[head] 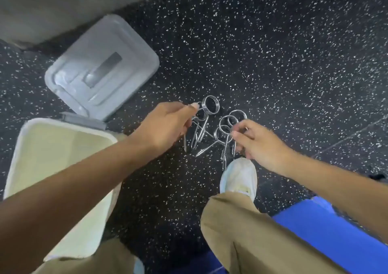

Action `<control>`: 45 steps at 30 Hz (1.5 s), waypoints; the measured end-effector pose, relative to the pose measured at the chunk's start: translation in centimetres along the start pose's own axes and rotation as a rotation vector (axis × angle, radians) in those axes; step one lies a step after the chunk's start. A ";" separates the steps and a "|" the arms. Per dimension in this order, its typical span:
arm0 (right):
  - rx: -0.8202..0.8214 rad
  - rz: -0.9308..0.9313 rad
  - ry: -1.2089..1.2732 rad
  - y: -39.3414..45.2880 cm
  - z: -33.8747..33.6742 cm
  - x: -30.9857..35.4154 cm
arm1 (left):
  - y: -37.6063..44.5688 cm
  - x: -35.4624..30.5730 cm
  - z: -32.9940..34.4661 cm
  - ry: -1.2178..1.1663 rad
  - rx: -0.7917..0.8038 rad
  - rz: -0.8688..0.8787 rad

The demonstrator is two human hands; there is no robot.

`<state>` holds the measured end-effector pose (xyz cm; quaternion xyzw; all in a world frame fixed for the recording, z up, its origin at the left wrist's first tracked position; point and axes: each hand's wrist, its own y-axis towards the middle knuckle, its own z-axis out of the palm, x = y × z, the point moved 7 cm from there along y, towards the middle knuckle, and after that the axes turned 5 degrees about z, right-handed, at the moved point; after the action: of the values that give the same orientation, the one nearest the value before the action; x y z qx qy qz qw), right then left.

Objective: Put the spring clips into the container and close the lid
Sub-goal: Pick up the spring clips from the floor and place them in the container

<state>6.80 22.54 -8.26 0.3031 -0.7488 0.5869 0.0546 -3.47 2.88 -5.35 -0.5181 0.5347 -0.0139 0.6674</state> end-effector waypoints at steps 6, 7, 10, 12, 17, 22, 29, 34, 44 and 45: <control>-0.108 -0.140 -0.328 3.9 1.0 -3.7 | 6.6 1.5 3.1 0.309 0.070 0.093; -0.131 -0.179 -0.393 4.4 1.1 -4.0 | 7.7 1.6 3.4 0.394 0.074 0.123; -0.220 -0.284 -0.610 5.8 1.2 -4.0 | 10.6 1.9 4.0 0.659 0.067 0.214; -0.265 -0.340 -0.744 6.5 1.4 -3.8 | 11.9 1.8 4.3 0.838 0.038 0.288; -0.401 -0.484 -1.050 7.3 1.7 -2.8 | 13.9 1.3 5.7 1.124 0.034 0.433; -0.334 -0.630 -1.097 8.1 2.5 -2.7 | 14.7 0.5 6.6 1.303 0.099 0.470; -0.321 -0.762 -1.203 8.2 3.3 -1.7 | 13.6 0.1 6.5 1.499 0.076 0.572; -0.346 -0.842 -1.209 6.9 3.7 0.0 | 10.5 -0.1 4.7 1.566 0.023 0.502; -0.436 -0.978 -0.935 1.7 7.7 4.2 | -3.7 -0.7 -2.2 1.527 -0.199 0.375; -0.439 -0.997 -0.901 1.3 8.3 4.9 | -5.2 -0.5 -3.0 1.527 -0.215 0.354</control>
<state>4.43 13.20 -9.72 0.8053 -0.5717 0.1447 0.0615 -3.06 -1.24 -1.05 -0.3340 0.9178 -0.2076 0.0545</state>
